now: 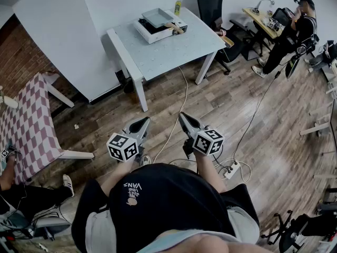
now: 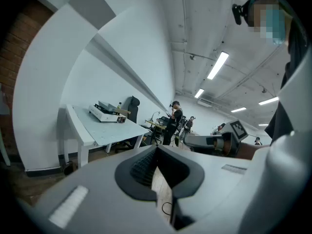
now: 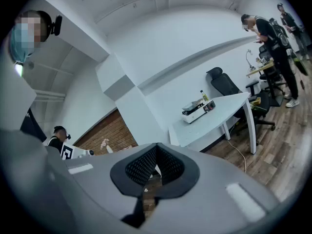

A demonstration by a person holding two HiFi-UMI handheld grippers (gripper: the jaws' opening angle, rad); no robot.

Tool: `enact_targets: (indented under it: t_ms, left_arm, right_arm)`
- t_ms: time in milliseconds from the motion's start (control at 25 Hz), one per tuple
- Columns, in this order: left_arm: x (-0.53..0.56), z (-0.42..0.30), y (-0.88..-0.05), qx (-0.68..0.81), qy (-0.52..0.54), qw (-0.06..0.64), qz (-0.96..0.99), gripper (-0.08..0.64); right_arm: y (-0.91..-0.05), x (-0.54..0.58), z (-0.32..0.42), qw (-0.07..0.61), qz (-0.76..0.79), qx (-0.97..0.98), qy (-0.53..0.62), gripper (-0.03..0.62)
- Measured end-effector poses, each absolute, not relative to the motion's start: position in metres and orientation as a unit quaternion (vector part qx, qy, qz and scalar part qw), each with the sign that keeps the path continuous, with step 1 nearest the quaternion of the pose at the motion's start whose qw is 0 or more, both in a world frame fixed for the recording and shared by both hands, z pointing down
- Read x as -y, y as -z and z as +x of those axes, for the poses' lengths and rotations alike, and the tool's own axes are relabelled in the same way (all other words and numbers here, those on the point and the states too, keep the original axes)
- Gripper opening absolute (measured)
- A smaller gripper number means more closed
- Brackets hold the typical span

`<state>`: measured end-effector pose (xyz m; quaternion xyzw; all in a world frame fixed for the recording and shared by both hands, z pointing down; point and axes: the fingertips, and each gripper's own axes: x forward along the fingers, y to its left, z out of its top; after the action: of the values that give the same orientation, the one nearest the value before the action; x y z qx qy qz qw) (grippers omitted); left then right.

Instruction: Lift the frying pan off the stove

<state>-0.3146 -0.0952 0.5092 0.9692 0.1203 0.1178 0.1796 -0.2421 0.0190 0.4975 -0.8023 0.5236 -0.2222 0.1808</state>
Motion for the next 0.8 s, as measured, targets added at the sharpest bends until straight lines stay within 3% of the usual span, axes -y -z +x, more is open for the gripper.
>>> enact_targets:
  t_ms: [360, 520, 600, 640, 800]
  left_arm:
    - [0.123, -0.303, -0.512, -0.156, -0.118, 0.182, 0.964, 0.002]
    - [0.128, -0.298, -0.509, -0.195, -0.110, 0.193, 0.955, 0.032]
    - [0.135, -0.298, -0.512, -0.205, -0.116, 0.212, 0.949, 0.174]
    - [0.139, -0.298, -0.514, -0.211, -0.120, 0.221, 0.945, 0.202]
    - [0.146, -0.299, -0.521, -0.246, -0.137, 0.236, 0.930, 0.221]
  right_arm:
    - [-0.499, 0.012, -0.232, 0.183, -0.811, -0.511, 0.218, 0.004]
    - [-0.491, 0.024, -0.225, 0.230, -0.810, -0.501, 0.201, 0.005]
    - [-0.493, 0.032, -0.222, 0.248, -0.808, -0.493, 0.206, 0.132]
    - [-0.495, 0.035, -0.222, 0.256, -0.807, -0.489, 0.211, 0.167]
    - [-0.503, 0.038, -0.219, 0.295, -0.805, -0.461, 0.227, 0.218]
